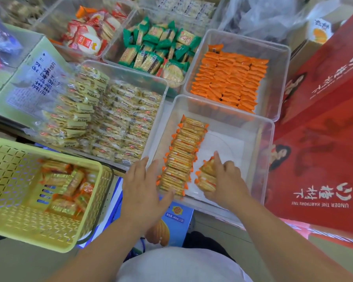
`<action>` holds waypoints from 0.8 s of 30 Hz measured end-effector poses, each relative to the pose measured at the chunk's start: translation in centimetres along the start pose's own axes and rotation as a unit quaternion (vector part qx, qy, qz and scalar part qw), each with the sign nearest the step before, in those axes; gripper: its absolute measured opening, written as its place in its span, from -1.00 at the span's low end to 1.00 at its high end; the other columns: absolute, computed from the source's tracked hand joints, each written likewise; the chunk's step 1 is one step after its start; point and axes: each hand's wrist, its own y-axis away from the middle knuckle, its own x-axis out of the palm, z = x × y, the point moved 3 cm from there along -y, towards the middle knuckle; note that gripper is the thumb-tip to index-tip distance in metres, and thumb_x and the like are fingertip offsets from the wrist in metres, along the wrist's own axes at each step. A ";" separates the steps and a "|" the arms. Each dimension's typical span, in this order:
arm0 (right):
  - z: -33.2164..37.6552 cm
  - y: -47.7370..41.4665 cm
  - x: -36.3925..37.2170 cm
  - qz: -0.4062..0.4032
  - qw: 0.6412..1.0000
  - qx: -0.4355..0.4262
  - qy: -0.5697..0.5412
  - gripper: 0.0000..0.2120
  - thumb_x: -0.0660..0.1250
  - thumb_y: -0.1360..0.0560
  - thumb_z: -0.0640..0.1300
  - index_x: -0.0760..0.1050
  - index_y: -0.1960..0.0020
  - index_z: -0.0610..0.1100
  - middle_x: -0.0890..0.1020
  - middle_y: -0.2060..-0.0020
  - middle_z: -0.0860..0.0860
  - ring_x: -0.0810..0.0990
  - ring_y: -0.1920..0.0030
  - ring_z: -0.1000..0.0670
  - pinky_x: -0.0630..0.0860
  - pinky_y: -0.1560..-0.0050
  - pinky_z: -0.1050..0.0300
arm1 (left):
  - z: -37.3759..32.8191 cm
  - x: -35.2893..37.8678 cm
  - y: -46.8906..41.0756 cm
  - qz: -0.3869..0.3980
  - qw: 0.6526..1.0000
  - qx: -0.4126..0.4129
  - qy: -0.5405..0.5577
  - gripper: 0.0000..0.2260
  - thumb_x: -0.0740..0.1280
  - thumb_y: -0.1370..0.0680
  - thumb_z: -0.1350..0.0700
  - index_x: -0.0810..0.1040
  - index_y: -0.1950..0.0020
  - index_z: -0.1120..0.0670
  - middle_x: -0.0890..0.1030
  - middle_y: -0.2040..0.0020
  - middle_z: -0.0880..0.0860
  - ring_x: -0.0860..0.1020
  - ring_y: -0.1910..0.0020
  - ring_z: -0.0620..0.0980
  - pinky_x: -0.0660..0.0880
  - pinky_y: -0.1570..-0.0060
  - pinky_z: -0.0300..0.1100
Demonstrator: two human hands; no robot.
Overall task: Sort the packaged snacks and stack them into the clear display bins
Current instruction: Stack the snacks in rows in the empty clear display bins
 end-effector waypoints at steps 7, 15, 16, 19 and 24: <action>-0.5 -1.0 2.2 0.104 0.994 -0.025 -0.027 0.14 0.43 -0.39 0.37 -0.14 -0.66 -0.08 0.06 -0.60 -0.03 -0.04 -0.60 -0.15 0.19 -0.55 -0.12 | 0.6 0.8 0.0 0.032 0.999 -0.002 -0.042 -0.09 0.11 -0.45 -0.44 0.22 -0.63 0.14 0.26 -0.61 0.19 0.13 -0.61 0.24 0.14 -0.56 0.23; -1.4 0.1 2.1 0.083 0.995 0.051 0.016 -0.03 0.51 -0.37 0.28 0.00 -0.59 0.32 0.05 -0.51 -0.06 0.26 -0.43 -0.19 0.51 -0.24 -0.04 | 0.9 -0.2 0.2 0.031 0.996 0.006 -0.089 -0.03 0.13 -0.40 -0.52 0.29 -0.59 0.15 0.41 -0.52 0.12 0.38 -0.45 0.21 0.39 -0.40 0.17; -1.4 0.1 2.3 0.103 0.993 0.059 -0.004 -0.02 0.51 -0.39 0.25 -0.04 -0.60 0.31 0.07 -0.47 -0.08 0.40 -0.32 -0.17 0.51 -0.20 0.02 | 0.8 -0.4 0.2 0.022 0.996 0.004 -0.089 -0.02 0.11 -0.39 -0.53 0.31 -0.57 0.15 0.45 -0.48 0.12 0.43 -0.37 0.19 0.45 -0.32 0.14; -0.6 -0.1 2.8 0.166 0.981 0.072 -0.066 -0.02 0.48 -0.49 0.11 -0.15 -0.63 0.23 0.10 -0.42 -0.12 0.52 -0.02 -0.09 0.51 -0.09 0.12 | 1.3 0.0 0.1 0.034 0.998 -0.016 -0.048 0.05 0.15 -0.37 -0.56 0.15 -0.64 0.13 0.35 -0.55 0.08 0.35 -0.45 0.12 0.37 -0.41 0.02; 1.6 -0.8 3.1 0.196 0.967 0.079 -0.145 -0.11 0.36 -0.59 0.07 -0.22 -0.65 0.13 -0.04 -0.52 -0.14 0.53 0.02 -0.07 0.52 -0.11 0.11 | 1.7 0.8 0.0 0.049 0.997 -0.044 0.042 0.10 0.39 -0.36 -0.47 0.01 -0.68 0.06 0.25 -0.61 0.04 0.18 -0.58 0.06 0.21 -0.53 -0.04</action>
